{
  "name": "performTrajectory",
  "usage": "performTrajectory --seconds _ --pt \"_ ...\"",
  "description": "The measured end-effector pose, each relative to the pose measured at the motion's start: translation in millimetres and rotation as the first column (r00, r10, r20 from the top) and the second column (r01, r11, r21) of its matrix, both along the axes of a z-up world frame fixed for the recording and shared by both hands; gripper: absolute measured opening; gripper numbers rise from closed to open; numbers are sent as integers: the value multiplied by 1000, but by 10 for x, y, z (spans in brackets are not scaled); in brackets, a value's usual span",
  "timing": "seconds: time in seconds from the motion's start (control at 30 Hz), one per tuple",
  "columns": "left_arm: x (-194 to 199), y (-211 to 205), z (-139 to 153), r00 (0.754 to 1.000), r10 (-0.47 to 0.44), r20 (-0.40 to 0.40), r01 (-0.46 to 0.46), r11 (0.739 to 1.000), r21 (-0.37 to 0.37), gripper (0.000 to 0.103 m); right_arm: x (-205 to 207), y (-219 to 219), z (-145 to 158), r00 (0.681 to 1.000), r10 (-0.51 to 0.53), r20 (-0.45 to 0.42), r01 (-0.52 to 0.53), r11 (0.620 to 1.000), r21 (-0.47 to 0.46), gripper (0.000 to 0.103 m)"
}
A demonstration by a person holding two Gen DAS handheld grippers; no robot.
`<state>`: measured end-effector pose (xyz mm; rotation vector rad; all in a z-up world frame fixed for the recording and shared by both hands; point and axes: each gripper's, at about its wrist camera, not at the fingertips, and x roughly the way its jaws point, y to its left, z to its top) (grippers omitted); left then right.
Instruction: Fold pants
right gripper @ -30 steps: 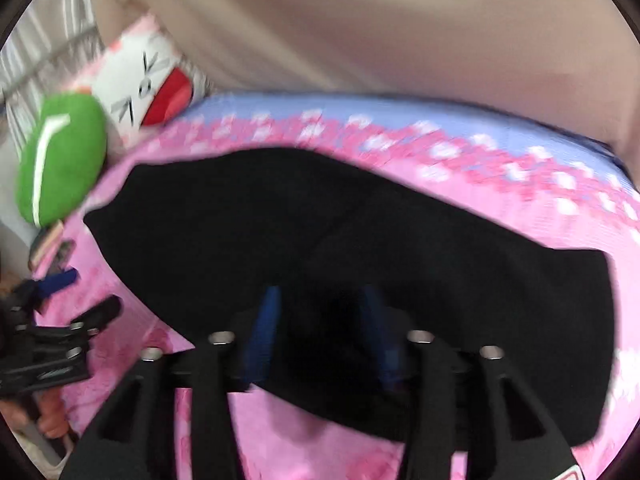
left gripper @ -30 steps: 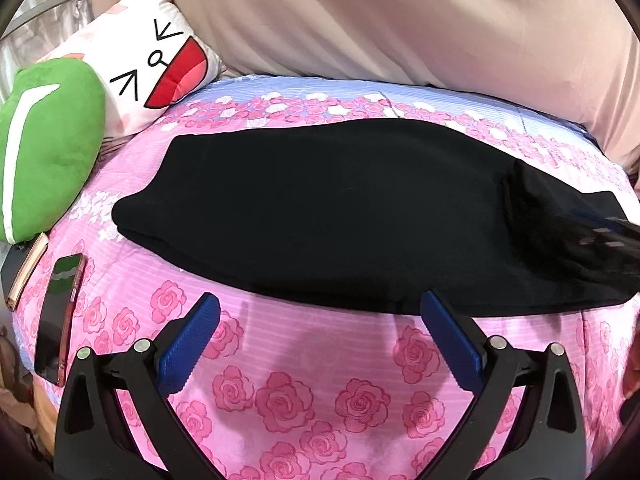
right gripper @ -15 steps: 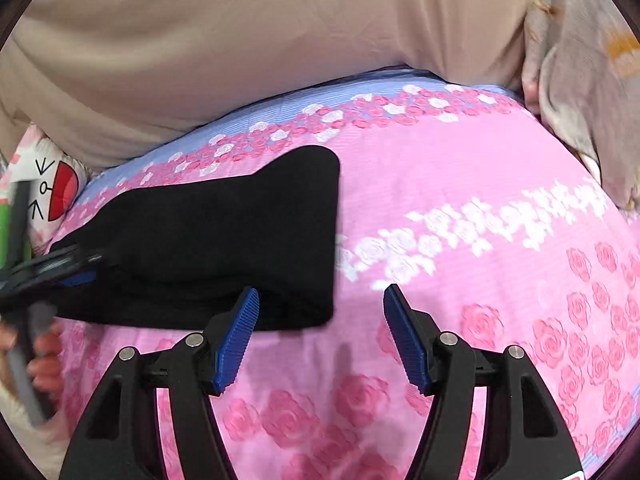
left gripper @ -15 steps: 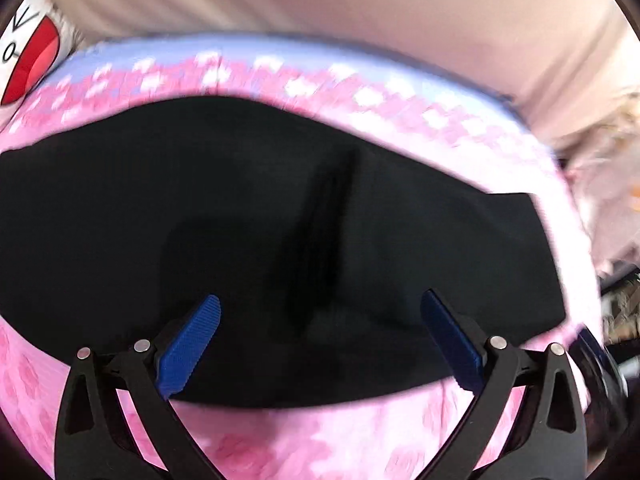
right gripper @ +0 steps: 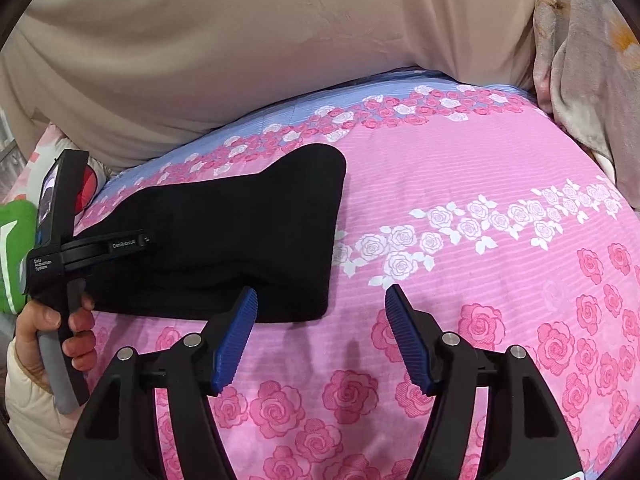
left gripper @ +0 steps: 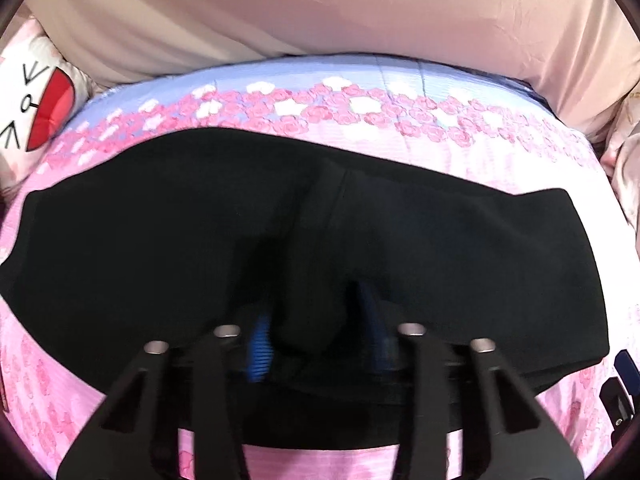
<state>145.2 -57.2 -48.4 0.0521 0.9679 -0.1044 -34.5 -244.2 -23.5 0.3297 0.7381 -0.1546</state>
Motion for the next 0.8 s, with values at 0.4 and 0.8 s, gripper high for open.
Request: performTrajectory --seconds 0.4,0.8 --pt "94 743 49 996 86 -25 -85 996 30 17 41 -40 -123 999 -10 -35 9 1000 -23 79" --pt "-360 1582 488 961 223 164 -226 974 -4 83 591 28 -314 992 120 -25 -108 953 282 78"
